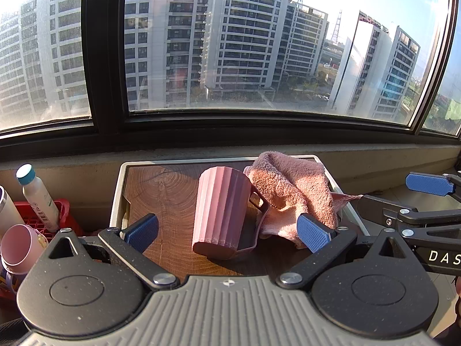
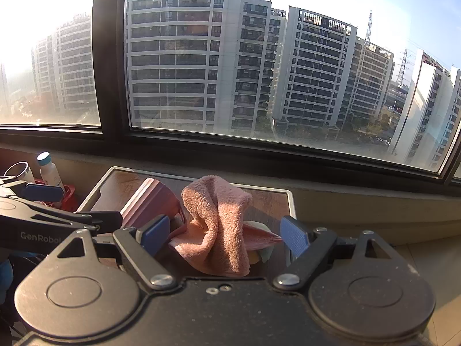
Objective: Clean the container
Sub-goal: 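Move the left tool toward the pink cup while the right tool approaches the pink towel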
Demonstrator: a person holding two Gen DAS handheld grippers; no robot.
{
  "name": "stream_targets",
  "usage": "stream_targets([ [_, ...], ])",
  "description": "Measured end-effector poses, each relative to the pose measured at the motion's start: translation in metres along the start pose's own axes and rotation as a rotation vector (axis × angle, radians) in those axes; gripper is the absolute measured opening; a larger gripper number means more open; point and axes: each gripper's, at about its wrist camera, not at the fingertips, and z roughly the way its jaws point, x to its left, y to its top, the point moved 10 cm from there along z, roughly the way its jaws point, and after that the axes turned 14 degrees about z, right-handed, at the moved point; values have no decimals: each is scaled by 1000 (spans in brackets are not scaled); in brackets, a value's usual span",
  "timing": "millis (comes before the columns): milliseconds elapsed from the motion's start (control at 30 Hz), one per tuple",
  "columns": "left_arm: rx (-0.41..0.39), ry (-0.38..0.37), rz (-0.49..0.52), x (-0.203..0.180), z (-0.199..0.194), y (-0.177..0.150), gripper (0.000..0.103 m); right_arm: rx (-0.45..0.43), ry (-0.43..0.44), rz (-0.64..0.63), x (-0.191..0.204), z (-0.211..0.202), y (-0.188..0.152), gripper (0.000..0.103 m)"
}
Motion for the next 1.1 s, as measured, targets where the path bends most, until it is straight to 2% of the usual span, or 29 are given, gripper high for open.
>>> stream_targets([
  [633,8,-7,5,-2,3,-1,103,11,-1,-2,2,0,-2,84],
  [967,46,43,38,11,9,2,103,122,20,-25,-2,24,0,84],
  [1100,73,51,56,17,18,2,103,120,18,-85,-6,40,12,84],
])
